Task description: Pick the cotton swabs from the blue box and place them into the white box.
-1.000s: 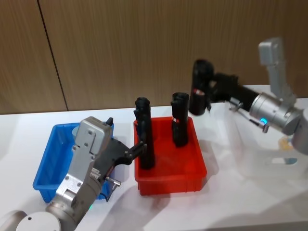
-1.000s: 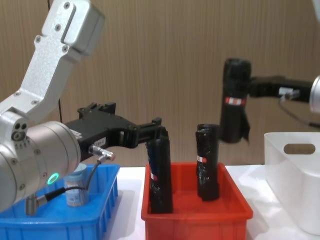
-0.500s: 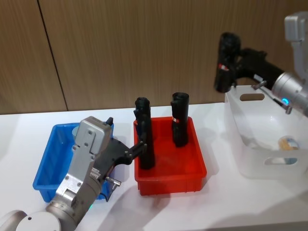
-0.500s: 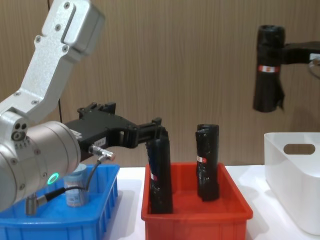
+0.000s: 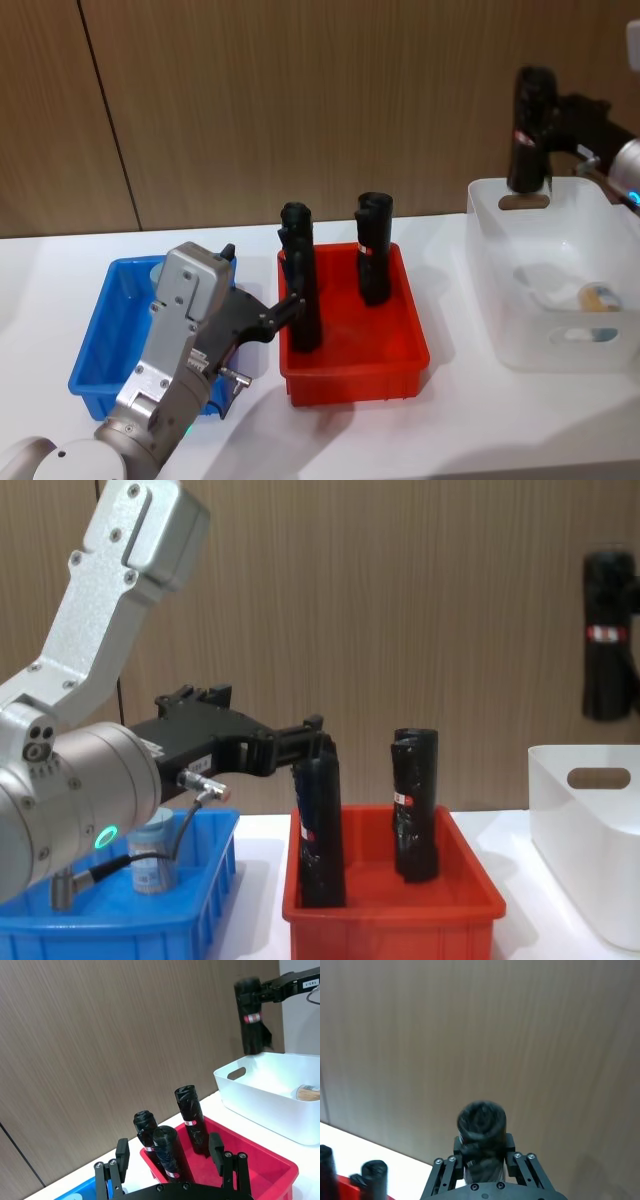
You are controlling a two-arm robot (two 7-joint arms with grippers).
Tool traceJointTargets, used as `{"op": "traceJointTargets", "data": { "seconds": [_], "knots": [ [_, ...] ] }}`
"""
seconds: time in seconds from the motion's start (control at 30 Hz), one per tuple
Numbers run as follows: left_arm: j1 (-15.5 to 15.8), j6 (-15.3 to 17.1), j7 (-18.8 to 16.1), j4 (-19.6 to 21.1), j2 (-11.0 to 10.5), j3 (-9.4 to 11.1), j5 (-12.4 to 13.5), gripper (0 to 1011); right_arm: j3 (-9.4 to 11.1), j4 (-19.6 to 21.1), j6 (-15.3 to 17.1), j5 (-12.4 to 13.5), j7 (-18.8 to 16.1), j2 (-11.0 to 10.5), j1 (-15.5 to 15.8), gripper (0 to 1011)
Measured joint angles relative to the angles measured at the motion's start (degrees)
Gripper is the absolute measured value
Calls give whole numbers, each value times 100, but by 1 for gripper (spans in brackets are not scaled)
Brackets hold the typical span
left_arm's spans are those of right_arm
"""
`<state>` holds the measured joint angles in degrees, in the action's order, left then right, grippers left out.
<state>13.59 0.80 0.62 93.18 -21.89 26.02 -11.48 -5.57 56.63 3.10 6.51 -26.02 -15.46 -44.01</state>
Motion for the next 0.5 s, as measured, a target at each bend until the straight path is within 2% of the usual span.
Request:
{"op": "traceJointTargets", "data": {
  "seconds": [0.07, 0.1, 0.13, 0.17, 0.27, 0.33, 0.37, 0.5],
  "knots": [
    [0, 0, 0, 0, 0, 0, 0, 1004, 30, -93, 42, -49, 53, -26, -34, 508],
    [0, 0, 0, 0, 0, 0, 0, 1004, 39, -120, 54, -60, 68, -33, -45, 508],
    [0, 0, 0, 0, 0, 0, 0, 1004, 53, -176, 72, -83, 98, -46, -66, 566],
    [0, 0, 0, 0, 0, 0, 0, 1004, 60, -202, 78, -92, 111, -50, -75, 566],
    [0, 0, 0, 0, 0, 0, 0, 1004, 84, -306, 98, -114, 153, -68, -110, 685],
    [0, 0, 0, 0, 0, 0, 0, 1004, 94, -343, 108, -130, 173, -76, -123, 718],
    [0, 0, 0, 0, 0, 0, 0, 1004, 102, -376, 114, -136, 189, -81, -134, 782],
    [0, 0, 0, 0, 0, 0, 0, 1004, 121, -448, 119, -140, 218, -95, -154, 892]
  ]
}}
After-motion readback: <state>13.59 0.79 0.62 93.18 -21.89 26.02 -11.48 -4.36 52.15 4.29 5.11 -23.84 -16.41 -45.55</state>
